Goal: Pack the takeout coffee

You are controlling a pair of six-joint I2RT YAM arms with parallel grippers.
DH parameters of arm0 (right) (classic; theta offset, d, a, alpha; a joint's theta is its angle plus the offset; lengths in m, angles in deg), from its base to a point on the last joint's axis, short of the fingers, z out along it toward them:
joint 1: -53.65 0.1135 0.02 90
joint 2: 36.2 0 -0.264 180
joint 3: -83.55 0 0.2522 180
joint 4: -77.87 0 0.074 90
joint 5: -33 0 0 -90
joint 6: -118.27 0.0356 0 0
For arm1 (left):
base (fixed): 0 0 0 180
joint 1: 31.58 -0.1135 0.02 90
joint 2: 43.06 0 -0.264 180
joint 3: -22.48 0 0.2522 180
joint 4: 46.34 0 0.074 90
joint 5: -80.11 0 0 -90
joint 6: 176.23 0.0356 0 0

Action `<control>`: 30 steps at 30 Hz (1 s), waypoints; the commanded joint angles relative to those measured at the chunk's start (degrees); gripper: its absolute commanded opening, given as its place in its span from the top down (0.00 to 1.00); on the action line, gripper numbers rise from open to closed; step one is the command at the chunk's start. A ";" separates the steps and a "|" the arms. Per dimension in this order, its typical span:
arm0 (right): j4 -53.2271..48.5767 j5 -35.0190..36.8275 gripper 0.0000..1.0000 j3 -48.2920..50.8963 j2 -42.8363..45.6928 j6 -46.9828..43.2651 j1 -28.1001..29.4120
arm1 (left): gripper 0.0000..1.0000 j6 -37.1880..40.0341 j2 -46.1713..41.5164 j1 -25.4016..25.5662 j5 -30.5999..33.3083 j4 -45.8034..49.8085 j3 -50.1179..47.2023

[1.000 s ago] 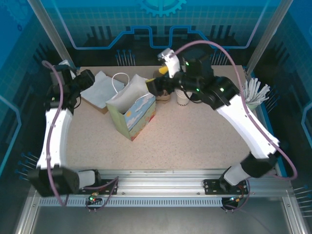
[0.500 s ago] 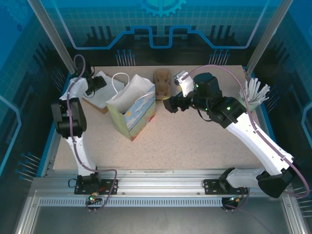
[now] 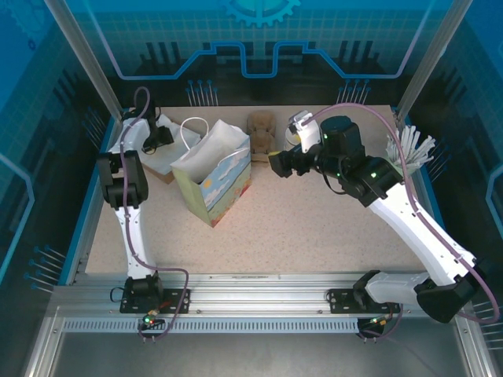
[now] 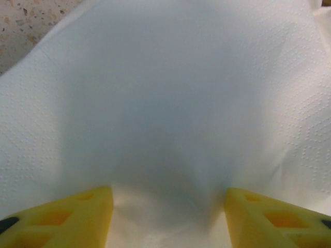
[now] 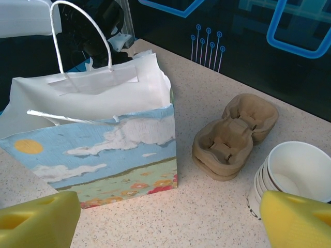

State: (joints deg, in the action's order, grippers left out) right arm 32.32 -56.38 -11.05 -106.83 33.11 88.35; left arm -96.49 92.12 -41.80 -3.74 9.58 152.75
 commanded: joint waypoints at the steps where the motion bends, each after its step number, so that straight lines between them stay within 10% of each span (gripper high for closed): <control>1: 1.11 -1.22 0.09 0.77 -0.47 0.97 -0.64 | 0.45 1.98 1.59 0.43 0.35 3.72 1.66; 30: 0.94 -3.79 0.09 0.51 -4.49 1.86 -0.66 | 0.66 3.53 -4.13 0.62 0.42 3.10 0.93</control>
State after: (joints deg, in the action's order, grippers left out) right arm 32.47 -59.18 -10.63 -110.92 34.27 88.35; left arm -94.59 91.22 -41.54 -3.67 10.91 152.88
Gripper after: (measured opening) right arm 0.913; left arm 0.340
